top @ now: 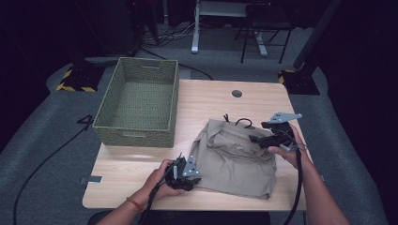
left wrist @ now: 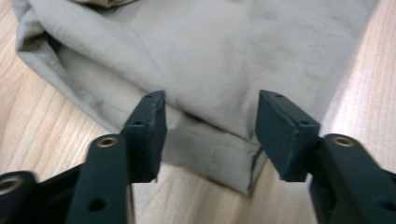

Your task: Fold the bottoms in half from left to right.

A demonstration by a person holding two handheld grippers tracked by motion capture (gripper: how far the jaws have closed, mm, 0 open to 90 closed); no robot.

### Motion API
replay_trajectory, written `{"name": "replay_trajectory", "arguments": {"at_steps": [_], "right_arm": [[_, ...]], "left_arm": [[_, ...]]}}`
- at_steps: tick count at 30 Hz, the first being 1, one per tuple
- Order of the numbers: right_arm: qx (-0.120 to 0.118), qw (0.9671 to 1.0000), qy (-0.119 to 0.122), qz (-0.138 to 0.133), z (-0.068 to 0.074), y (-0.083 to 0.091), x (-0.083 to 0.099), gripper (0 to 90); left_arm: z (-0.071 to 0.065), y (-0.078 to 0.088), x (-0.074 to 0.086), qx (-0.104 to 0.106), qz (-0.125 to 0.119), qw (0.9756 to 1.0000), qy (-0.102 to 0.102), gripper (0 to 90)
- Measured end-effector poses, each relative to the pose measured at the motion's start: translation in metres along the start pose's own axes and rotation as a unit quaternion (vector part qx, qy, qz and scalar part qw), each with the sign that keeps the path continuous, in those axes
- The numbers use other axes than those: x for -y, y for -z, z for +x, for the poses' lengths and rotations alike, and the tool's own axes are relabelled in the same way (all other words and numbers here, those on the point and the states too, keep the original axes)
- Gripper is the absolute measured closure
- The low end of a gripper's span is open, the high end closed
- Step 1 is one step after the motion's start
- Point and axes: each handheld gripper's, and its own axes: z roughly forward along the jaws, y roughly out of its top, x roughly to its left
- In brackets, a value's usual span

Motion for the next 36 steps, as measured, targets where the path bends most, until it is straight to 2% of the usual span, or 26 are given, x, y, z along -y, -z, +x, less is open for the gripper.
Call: {"name": "replay_trajectory", "arguments": {"at_steps": [1,3,4,7,9,12,14,16,18,21,24,26,27,31,36], "right_arm": [[-0.004,0.9995,-0.007,0.029,-0.002,-0.009,0.001,18.9],[0.01,0.9987,-0.007,0.049,-0.002,-0.019,0.003,19.2],[0.005,0.9985,-0.006,0.054,-0.001,-0.022,0.005,19.7],[-0.014,0.9985,-0.008,0.053,0.001,-0.028,0.008,19.7],[-0.017,0.9989,-0.009,0.044,0.004,-0.029,0.01,25.6],[-0.025,0.9993,0.017,0.022,0.014,-0.022,0.012,32.1],[-0.034,0.9986,0.039,0.005,0.023,-0.013,0.014,32.6],[-0.045,0.9976,0.053,-0.008,0.032,-0.007,0.017,34.3],[-0.044,0.9964,0.071,-0.012,0.043,-0.001,0.022,34.3],[-0.041,0.9935,0.106,-0.006,0.062,0.005,0.034,33.9],[-0.044,0.9917,0.121,-0.004,0.078,0.01,0.046,33.1],[-0.035,0.9911,0.128,0.0,0.084,0.011,0.052,32.6],[-0.031,0.9912,0.129,0.002,0.085,0.012,0.053,32.5],[-0.03,0.9925,0.117,-0.021,0.083,0.022,0.048,29.8],[-0.02,0.9948,0.089,-0.044,0.069,0.024,0.027,24.4]], "left_arm": [[0.001,0.0,0.001,0.001,-0.002,1.0,0.002,42.6],[0.002,-0.001,0.002,0.003,-0.008,1.0,0.0,42.4],[0.001,-0.001,0.003,0.003,-0.01,0.9999,-0.002,42.5],[-0.001,-0.001,0.003,-0.005,-0.015,0.9998,-0.012,42.4],[-0.003,-0.001,0.003,-0.012,-0.017,0.9997,-0.011,42.5],[-0.004,-0.001,0.004,-0.015,-0.021,0.9997,-0.004,42.5],[-0.003,-0.001,0.005,-0.012,-0.024,0.9996,0.007,42.5],[-0.002,-0.001,0.006,-0.01,-0.024,0.9996,0.009,42.5],[-0.003,-0.001,0.006,-0.012,-0.023,0.9996,0.011,42.5],[-0.005,-0.001,0.006,-0.02,-0.025,0.9995,0.003,42.5],[-0.007,-0.001,0.006,-0.025,-0.026,0.9993,0.004,42.5],[-0.007,-0.001,0.006,-0.026,-0.026,0.9993,0.007,42.5],[-0.007,-0.001,0.006,-0.026,-0.027,0.9993,0.008,42.5],[-0.008,-0.001,0.006,-0.028,-0.027,0.9992,0.005,42.6],[-0.006,-0.001,0.008,-0.021,-0.031,0.9992,0.015,42.5]]}}
